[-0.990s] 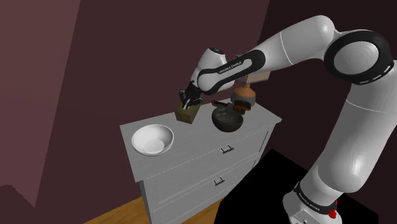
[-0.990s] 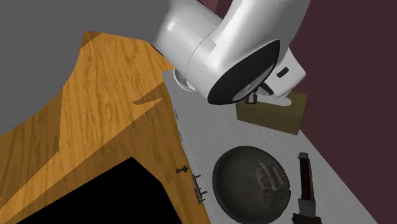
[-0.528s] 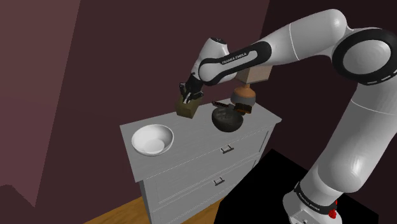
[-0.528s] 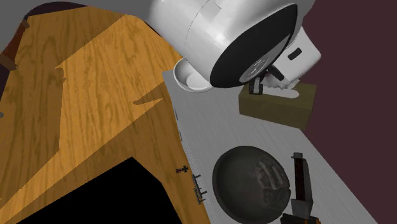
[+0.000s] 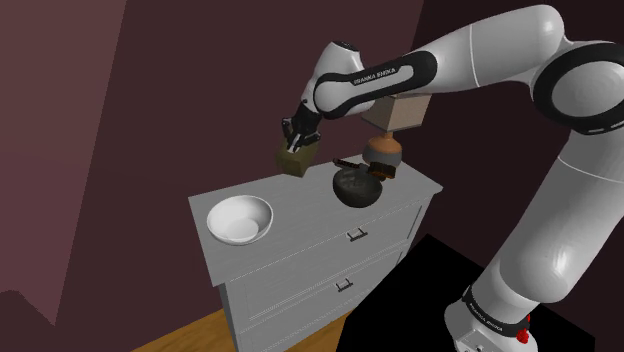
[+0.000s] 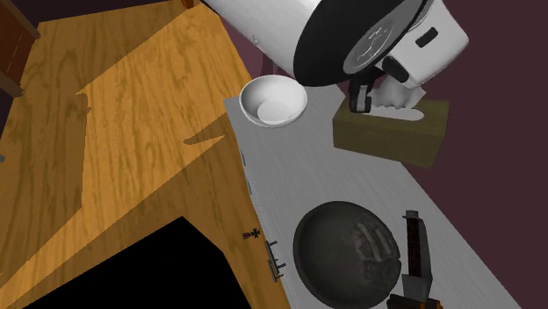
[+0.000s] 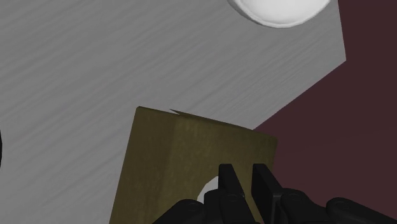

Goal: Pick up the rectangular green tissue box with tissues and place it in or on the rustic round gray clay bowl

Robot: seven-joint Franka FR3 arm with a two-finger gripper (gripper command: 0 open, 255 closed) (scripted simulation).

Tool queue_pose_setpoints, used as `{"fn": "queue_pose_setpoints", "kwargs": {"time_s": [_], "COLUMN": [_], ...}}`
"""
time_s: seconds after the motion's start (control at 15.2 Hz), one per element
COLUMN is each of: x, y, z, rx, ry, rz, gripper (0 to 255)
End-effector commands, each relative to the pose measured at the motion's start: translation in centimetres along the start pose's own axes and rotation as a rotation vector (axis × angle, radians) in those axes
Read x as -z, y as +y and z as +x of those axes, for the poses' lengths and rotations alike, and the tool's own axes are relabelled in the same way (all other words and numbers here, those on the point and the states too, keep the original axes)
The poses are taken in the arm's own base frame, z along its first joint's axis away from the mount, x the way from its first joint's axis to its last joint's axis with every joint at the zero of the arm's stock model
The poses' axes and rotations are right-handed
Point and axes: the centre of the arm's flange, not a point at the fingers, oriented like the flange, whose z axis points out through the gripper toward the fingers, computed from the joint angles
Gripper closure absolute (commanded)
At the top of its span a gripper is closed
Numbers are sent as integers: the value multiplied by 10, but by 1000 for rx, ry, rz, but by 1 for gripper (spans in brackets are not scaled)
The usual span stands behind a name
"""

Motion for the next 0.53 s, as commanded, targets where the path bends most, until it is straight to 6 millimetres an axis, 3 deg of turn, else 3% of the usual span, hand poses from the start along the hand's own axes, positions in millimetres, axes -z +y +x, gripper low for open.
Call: {"fn": "queue_pose_setpoints", "kwargs": {"time_s": [0.0,0.46], "x": [11,45], "y": [-4,-18], "z": [3,9], "rx": [0,0], "ry": [0,0], "rz": [0,0], "gripper": [255,255]}}
